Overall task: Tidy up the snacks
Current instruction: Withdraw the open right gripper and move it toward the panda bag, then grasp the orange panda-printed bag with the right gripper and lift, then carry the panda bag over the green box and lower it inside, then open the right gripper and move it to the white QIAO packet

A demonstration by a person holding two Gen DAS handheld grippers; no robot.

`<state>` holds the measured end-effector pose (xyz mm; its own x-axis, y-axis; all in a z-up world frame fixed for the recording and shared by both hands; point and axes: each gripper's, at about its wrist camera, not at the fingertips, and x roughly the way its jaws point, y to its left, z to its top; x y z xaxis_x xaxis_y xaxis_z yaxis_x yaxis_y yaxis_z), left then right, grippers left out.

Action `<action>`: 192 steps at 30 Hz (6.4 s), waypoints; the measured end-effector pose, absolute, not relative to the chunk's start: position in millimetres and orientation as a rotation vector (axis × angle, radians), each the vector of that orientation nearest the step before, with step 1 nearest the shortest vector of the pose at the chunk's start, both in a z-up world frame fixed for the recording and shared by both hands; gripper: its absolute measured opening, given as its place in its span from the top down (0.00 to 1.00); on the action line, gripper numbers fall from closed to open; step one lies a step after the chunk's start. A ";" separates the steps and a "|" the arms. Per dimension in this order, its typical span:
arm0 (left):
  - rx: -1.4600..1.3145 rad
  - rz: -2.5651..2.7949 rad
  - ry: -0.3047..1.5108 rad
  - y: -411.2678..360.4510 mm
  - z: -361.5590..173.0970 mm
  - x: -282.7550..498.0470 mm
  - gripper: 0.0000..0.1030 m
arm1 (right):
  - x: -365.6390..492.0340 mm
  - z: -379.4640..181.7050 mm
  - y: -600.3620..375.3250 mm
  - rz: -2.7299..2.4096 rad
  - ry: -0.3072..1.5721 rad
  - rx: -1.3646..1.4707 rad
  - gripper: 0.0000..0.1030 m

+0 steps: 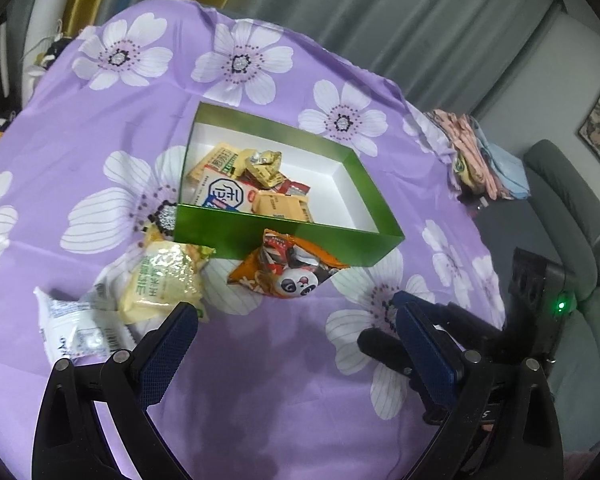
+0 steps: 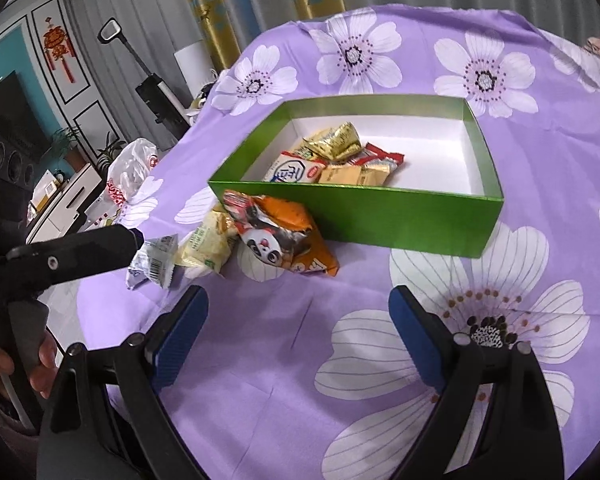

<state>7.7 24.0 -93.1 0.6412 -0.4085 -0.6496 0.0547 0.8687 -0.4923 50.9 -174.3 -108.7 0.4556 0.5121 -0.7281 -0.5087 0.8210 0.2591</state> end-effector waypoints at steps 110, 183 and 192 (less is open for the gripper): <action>-0.358 -0.539 0.732 -36.9 -0.5 103.2 0.32 | 104.8 -10.4 -157.6 0.730 0.530 -0.057 0.64; -0.426 -0.287 0.821 25.9 -61.4 104.9 0.04 | 118.7 -62.4 -196.1 0.545 0.744 0.012 0.15; -0.507 -0.166 0.773 84.6 -50.1 48.1 0.03 | 83.1 -53.9 -197.9 0.585 0.737 0.025 0.14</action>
